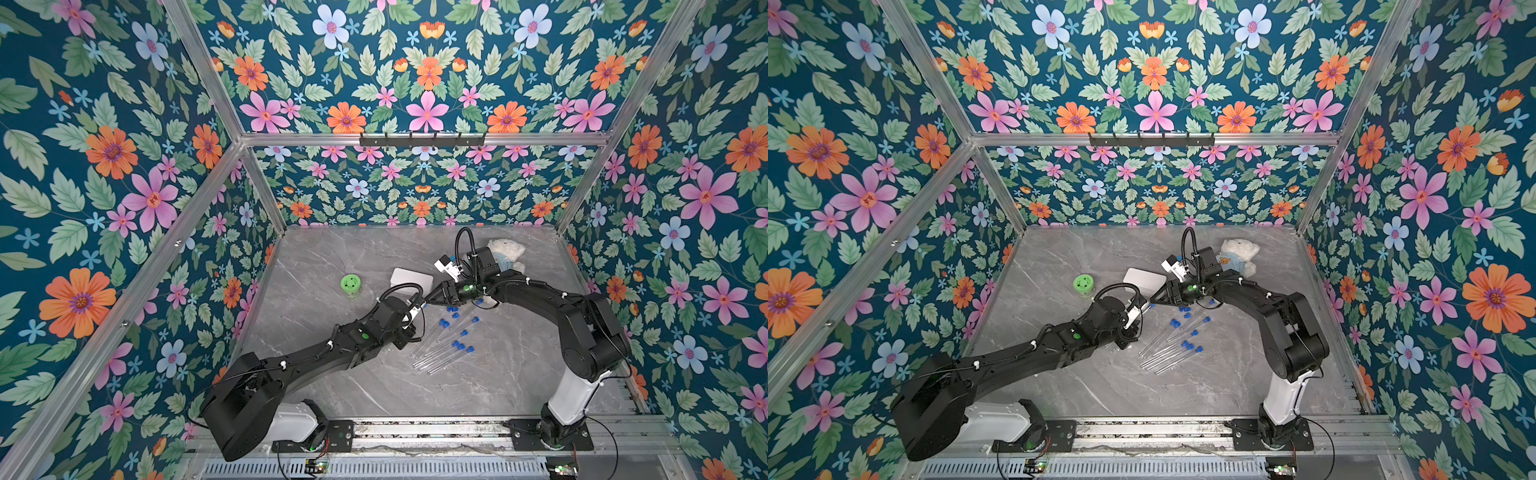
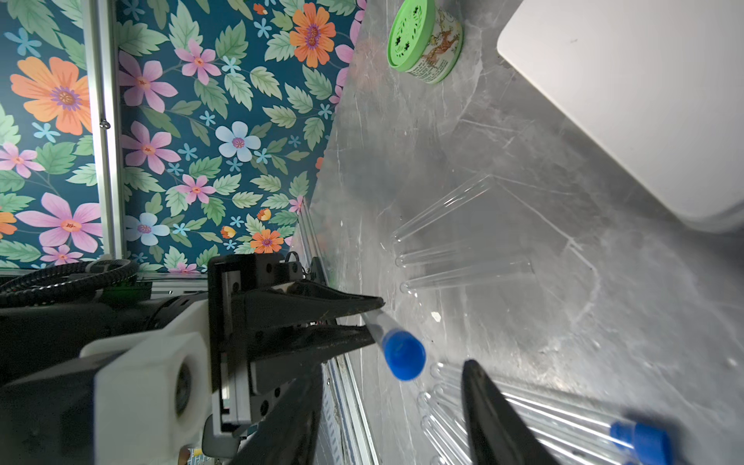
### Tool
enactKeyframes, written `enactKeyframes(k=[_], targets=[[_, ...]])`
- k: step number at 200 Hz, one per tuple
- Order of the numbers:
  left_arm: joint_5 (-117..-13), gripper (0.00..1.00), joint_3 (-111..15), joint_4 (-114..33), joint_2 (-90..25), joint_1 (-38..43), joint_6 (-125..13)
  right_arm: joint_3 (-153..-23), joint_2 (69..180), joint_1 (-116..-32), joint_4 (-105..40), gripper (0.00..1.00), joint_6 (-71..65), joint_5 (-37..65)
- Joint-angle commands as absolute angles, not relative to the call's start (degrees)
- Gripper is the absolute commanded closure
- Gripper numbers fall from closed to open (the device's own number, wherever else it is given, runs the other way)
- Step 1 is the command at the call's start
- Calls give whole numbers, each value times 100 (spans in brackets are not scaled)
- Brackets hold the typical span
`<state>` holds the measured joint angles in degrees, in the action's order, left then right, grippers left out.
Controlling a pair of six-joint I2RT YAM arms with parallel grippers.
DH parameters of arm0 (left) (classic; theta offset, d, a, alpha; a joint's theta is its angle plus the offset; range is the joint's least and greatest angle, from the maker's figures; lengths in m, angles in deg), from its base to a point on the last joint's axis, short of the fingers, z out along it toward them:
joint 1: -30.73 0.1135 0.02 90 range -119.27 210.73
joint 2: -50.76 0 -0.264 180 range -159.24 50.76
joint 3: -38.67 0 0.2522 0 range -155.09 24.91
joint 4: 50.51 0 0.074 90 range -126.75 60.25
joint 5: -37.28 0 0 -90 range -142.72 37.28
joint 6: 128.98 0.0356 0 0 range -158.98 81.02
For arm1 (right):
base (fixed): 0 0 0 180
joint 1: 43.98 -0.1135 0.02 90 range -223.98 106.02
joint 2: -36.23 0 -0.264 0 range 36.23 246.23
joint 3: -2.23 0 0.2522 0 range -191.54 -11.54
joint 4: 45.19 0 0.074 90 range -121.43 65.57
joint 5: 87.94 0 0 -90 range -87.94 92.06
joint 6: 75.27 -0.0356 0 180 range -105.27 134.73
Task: Remove stoppers from test tubes
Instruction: Open the stopper on the test tube.
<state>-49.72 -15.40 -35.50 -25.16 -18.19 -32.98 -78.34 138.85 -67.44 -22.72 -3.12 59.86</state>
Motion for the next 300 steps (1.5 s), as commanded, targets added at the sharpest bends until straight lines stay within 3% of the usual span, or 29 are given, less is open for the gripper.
enactKeyframes(k=[1,121,300], targets=[[-5053,100,-1544,-3742,-2500,-1822,-3256,-7835,13923,-6762,-2446,45,-371,6161],[-5026,100,-1524,-3754,-2456,-1831,-3248,-7912,14065,-6857,-2434,60,-367,6310],[-5035,100,-1541,-3739,-2424,-1839,-3230,-7974,14178,-6916,-2389,67,-355,6359]])
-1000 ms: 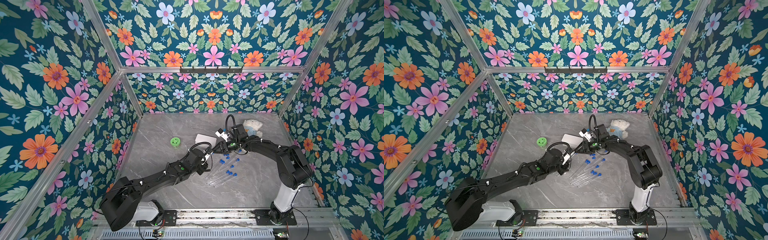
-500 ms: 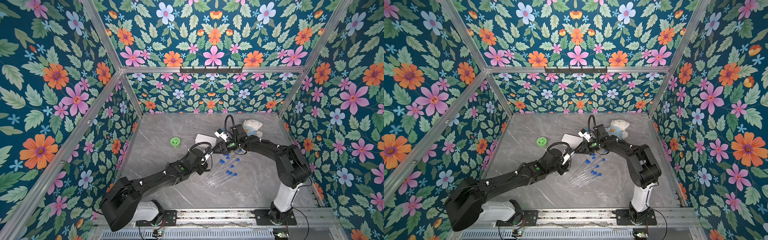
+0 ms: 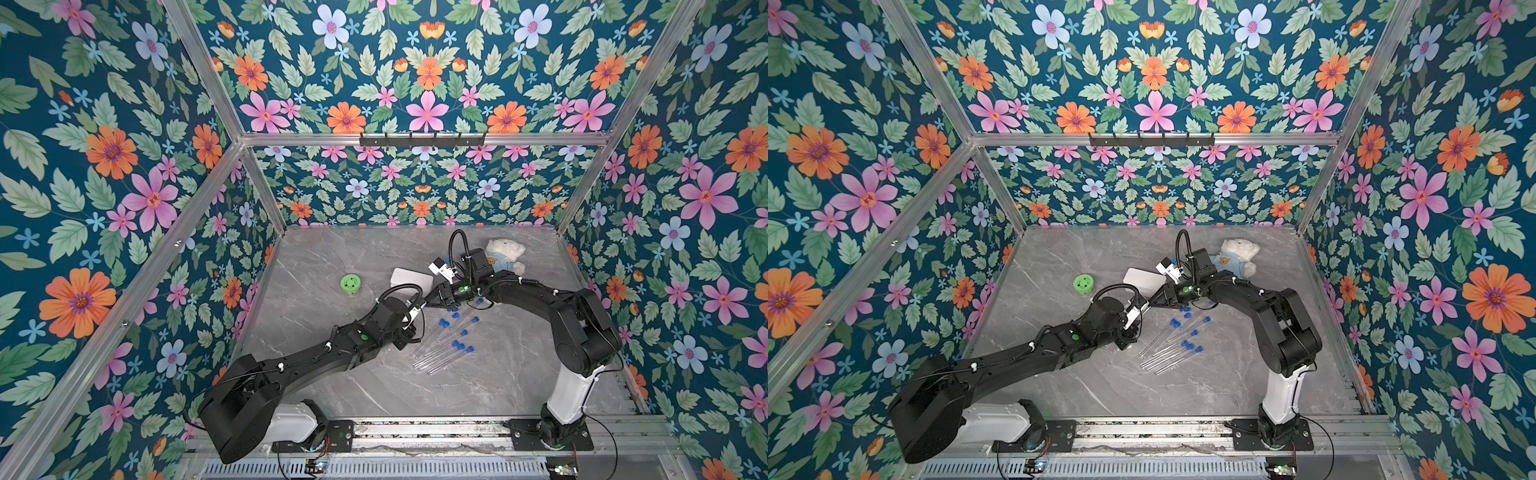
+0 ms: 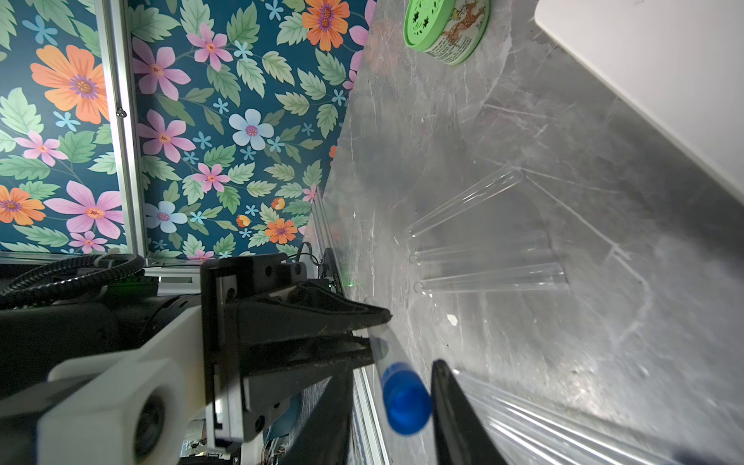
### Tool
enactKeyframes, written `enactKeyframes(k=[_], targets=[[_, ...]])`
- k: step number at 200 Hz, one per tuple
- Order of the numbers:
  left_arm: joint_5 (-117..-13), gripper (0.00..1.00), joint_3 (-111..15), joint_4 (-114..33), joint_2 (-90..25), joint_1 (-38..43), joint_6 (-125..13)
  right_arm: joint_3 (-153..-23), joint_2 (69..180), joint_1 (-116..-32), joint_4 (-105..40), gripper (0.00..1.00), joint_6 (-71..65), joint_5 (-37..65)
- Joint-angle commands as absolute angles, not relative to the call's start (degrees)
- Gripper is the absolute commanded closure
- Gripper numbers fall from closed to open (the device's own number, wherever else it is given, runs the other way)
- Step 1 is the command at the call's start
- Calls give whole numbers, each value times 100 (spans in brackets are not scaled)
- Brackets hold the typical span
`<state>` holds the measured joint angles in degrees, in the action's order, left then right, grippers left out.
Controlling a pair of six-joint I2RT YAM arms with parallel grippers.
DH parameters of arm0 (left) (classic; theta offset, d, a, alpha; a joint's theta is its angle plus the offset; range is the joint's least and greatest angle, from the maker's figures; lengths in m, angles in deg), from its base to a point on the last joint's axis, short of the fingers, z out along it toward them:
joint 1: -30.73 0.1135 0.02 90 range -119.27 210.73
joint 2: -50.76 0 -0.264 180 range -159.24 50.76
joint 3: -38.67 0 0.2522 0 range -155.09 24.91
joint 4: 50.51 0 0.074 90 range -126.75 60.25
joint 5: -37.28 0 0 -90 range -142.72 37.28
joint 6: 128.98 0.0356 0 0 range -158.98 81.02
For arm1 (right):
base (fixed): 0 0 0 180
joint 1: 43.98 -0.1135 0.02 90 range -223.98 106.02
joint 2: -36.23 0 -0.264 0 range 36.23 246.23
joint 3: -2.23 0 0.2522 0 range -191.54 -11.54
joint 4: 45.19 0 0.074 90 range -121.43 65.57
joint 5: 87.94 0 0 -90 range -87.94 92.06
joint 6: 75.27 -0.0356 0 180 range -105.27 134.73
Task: Remove stoppers from test tubes
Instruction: Open the stopper on the test tube.
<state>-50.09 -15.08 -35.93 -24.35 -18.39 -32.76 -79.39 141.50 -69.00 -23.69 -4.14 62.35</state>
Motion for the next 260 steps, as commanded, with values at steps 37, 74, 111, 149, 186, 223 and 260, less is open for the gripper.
enactKeyframes(k=[37,74,111,149,186,223,260], targets=[[-5032,100,-1548,-3728,-2457,-1835,-3228,-7971,14175,-6919,-2394,71,-350,6352],[-5034,100,-1548,-3710,-2457,-1840,-3221,-7973,14165,-6918,-2385,77,-352,6324],[-5024,100,-1544,-3706,-2456,-1840,-3211,-7982,14161,-6919,-2333,82,-326,6266],[-4984,100,-1565,-3637,-2470,-1839,-3212,-7999,14100,-6914,-2173,86,-192,6057],[-4888,100,-1610,-3476,-2566,-1851,-3221,-7974,13979,-6903,-2158,88,-153,5925],[-4814,100,-1641,-3387,-2615,-1862,-3230,-7781,13817,-6755,-2518,91,-389,6023],[-4764,100,-1664,-3343,-2631,-1860,-3230,-7791,13675,-6709,-2238,92,-199,5746]])
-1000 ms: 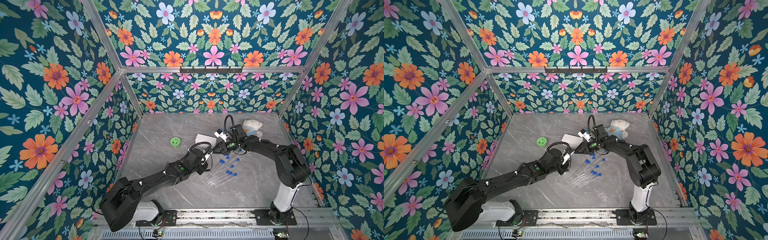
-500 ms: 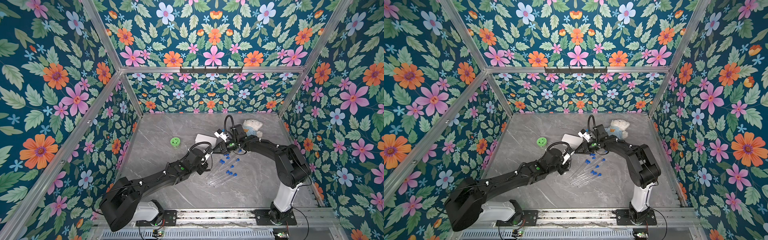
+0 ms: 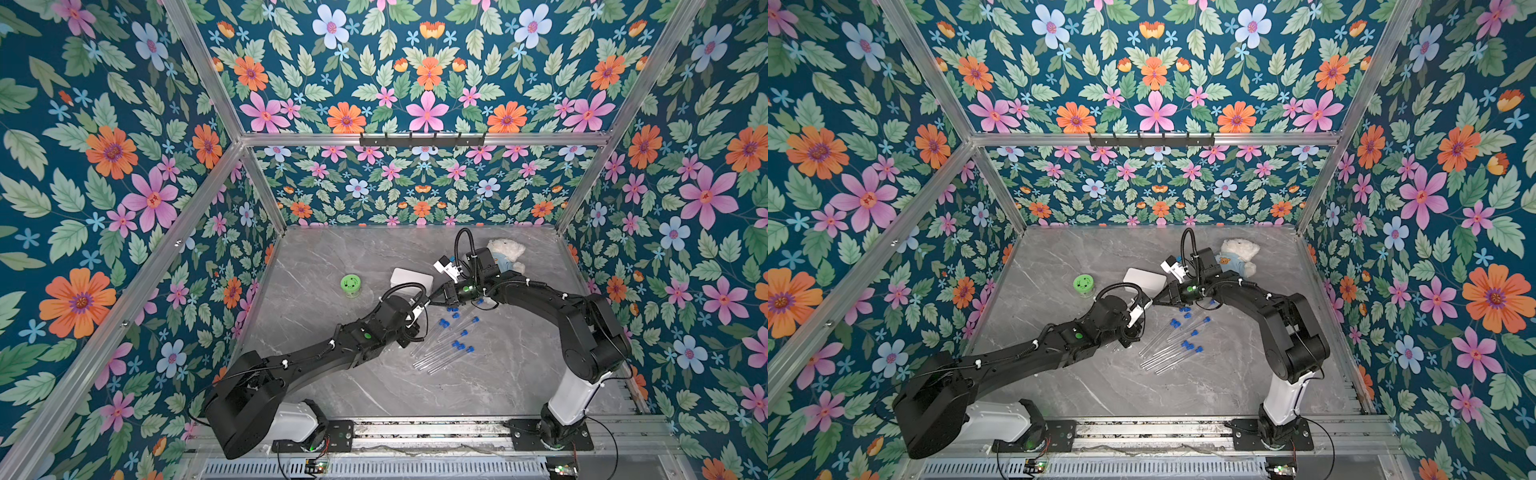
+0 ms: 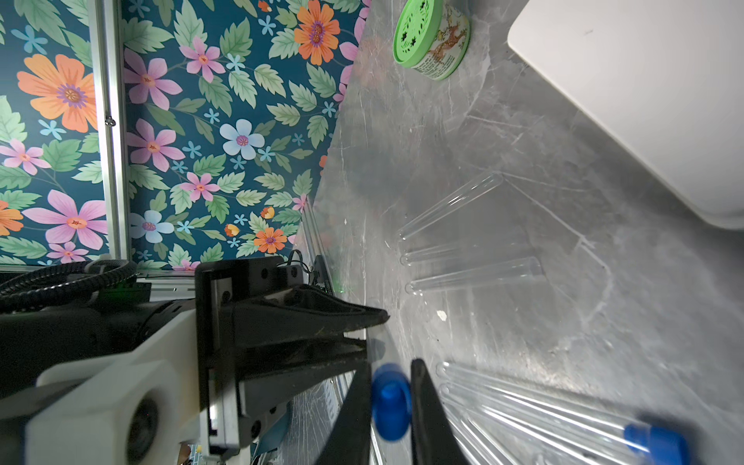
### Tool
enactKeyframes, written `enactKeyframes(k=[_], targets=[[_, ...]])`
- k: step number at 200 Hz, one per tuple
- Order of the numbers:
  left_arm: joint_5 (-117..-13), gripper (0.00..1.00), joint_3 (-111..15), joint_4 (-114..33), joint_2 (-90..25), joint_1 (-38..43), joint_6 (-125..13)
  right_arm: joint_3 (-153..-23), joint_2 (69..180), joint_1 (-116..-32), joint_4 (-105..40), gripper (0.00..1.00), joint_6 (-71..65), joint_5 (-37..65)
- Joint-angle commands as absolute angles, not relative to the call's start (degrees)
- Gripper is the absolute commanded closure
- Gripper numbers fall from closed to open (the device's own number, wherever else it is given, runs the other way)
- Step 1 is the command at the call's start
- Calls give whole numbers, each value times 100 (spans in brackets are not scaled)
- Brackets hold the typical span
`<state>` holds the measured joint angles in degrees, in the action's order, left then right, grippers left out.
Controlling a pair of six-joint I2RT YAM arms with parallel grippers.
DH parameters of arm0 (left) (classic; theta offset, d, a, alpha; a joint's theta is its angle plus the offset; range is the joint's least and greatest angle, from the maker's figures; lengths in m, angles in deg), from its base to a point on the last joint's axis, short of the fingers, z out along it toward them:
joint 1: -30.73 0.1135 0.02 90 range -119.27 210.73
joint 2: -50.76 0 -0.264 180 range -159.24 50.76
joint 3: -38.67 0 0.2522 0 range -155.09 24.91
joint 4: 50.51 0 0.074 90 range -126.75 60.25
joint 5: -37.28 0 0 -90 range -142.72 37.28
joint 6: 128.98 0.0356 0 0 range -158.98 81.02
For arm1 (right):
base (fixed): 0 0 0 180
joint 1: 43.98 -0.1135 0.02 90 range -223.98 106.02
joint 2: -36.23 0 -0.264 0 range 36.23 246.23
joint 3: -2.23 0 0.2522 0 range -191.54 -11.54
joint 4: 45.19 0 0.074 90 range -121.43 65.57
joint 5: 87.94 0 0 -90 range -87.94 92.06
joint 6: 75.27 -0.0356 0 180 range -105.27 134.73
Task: Remove stoppers from test tubes
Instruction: Open the stopper on the test tube.
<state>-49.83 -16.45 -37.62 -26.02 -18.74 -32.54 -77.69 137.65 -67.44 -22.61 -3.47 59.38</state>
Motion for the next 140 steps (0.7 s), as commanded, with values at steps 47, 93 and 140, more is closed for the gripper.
enactKeyframes(k=[47,93,140], targets=[[-4740,100,-1699,-3258,-2671,-1875,-3234,-7891,13641,-6717,-1829,92,105,5351],[-4771,100,-1738,-3201,-2755,-1909,-3211,-7924,13555,-6753,-1621,92,281,5033],[-4812,100,-1751,-3161,-2863,-1950,-3240,-7889,13502,-6750,-1742,92,208,5074]])
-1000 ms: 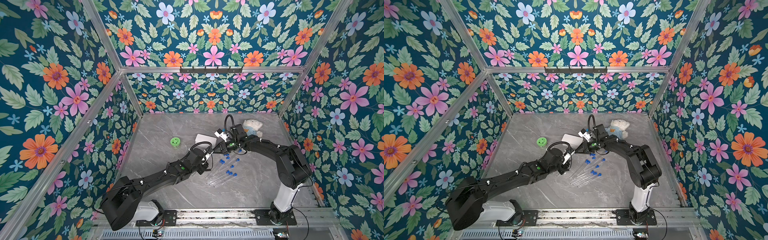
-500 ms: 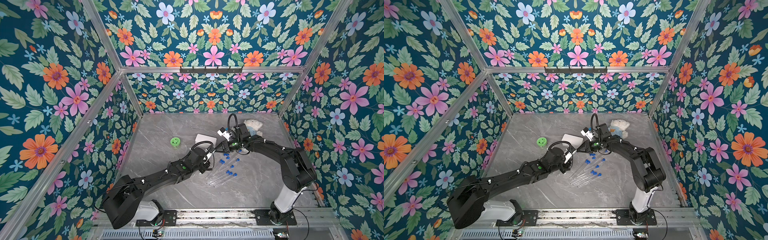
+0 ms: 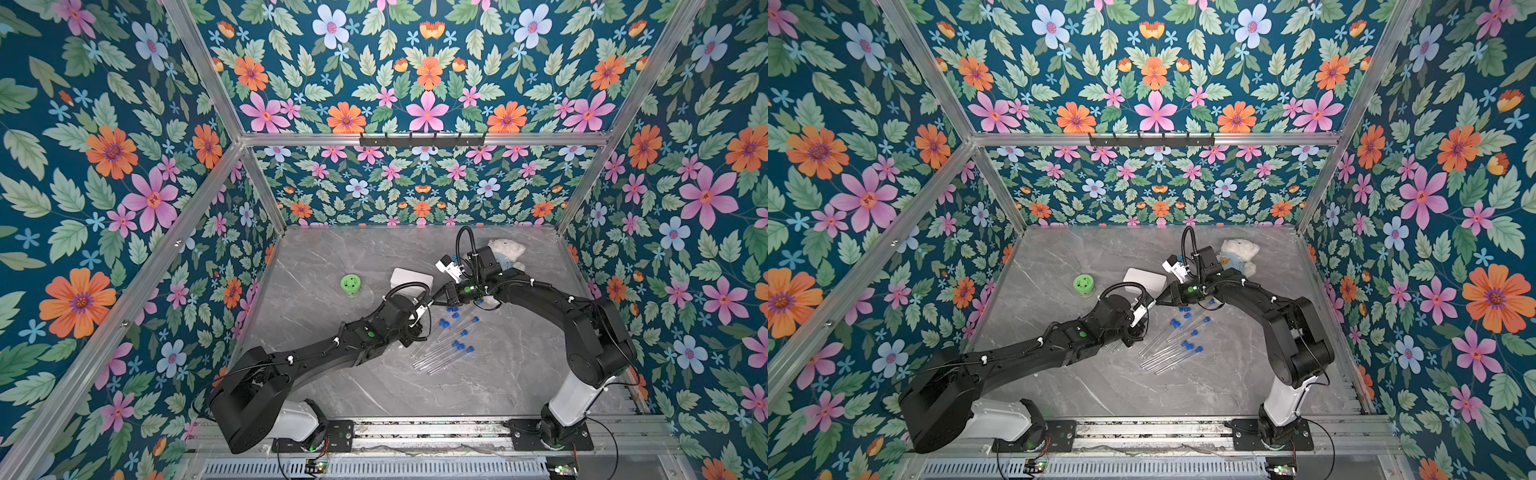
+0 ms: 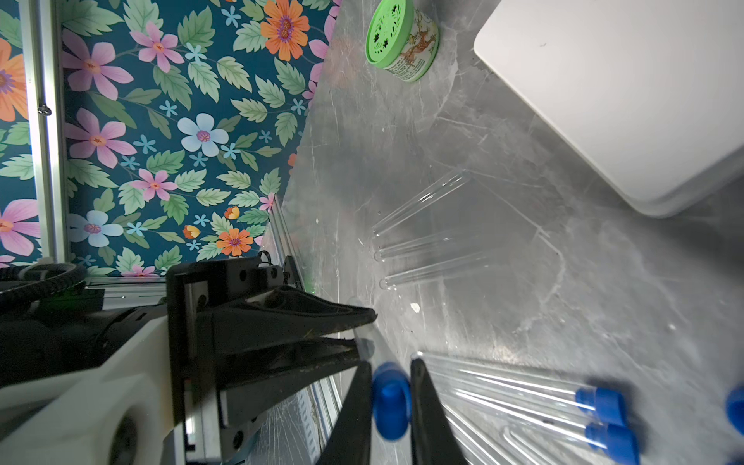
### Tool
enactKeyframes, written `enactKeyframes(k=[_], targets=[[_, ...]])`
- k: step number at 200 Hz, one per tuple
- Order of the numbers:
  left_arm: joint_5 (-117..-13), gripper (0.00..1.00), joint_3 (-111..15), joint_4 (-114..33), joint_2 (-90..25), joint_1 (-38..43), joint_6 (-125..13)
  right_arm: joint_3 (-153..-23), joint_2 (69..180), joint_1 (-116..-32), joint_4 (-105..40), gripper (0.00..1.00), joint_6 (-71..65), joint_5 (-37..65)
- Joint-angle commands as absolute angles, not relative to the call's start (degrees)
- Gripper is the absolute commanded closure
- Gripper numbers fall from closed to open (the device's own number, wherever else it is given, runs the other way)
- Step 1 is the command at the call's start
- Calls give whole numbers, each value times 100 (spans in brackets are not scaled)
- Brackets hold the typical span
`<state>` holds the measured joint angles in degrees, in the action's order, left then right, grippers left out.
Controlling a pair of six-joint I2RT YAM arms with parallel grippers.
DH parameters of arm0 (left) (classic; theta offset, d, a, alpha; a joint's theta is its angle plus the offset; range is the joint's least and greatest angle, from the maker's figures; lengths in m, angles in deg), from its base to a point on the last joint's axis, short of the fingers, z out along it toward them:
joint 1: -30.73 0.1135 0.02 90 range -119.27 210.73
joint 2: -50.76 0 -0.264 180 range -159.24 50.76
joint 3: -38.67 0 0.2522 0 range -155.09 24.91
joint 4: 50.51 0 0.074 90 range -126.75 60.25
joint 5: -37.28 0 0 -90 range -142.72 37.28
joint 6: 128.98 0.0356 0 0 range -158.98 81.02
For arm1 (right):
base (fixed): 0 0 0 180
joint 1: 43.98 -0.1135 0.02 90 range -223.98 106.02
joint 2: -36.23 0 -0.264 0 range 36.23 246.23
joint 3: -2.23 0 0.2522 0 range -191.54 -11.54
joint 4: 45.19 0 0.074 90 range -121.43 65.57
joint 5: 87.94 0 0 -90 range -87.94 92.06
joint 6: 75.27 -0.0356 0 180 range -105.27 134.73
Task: Remove stoppers from test tubes
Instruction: Open the stopper on the test tube.
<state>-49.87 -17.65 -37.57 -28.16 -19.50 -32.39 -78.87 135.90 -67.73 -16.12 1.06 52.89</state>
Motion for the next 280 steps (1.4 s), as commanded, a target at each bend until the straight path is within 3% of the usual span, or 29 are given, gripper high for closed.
enactKeyframes(k=[1,228,280], targets=[[-4813,100,-1744,-3163,-2862,-1952,-3244,-7879,13497,-6747,-1757,92,204,5088],[-4755,100,-1895,-2867,-3115,-2077,-3210,-7657,13180,-6537,-1865,92,212,4629],[-4728,100,-1895,-2923,-3249,-2077,-3330,-7988,13619,-6630,-1149,92,549,3746]])
